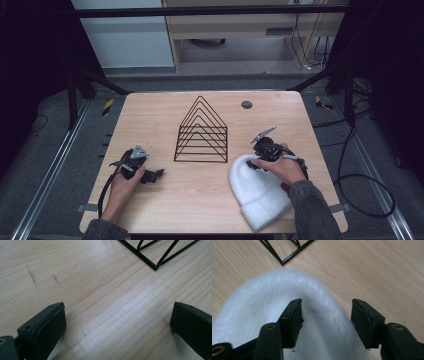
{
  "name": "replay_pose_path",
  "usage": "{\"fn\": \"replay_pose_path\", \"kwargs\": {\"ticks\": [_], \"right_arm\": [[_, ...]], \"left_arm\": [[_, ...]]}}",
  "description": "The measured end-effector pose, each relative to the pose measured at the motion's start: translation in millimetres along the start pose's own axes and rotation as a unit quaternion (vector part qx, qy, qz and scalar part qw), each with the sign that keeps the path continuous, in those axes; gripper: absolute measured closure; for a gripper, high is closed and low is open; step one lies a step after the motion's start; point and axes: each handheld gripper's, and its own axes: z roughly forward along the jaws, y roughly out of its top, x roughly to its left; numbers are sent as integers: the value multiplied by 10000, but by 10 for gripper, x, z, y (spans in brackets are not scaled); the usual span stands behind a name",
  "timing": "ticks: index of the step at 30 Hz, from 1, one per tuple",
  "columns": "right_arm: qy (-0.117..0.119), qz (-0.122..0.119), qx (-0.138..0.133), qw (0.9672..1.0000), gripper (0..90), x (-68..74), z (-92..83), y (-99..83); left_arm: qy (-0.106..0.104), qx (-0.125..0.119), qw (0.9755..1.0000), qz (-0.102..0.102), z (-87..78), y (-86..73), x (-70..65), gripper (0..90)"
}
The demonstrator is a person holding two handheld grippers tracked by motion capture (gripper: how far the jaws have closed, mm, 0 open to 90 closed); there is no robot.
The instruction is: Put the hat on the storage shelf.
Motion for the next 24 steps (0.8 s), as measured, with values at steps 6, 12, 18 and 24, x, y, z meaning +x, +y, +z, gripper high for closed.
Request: {"fn": "replay_pose_path", "kwargs": {"ticks": [6,12,18,24], "right_arm": [[251,-82,33,9996,786,21,-4,-26],[129,-53,-587,9982,826,86,-268,-134],[-15,-125,-1208,9926,827,209,-564,-210],[-183,-121,-1783,9837,831,359,-849,-267]], "left_arm": [[-27,-6,10000,22,19,20,-29,0],[-38,8,10000,30,24,27,-74,0],[61,-79,9999,120,-43,61,-103,47],[154,-635,9976,235,-264,189,-147,38]]}}
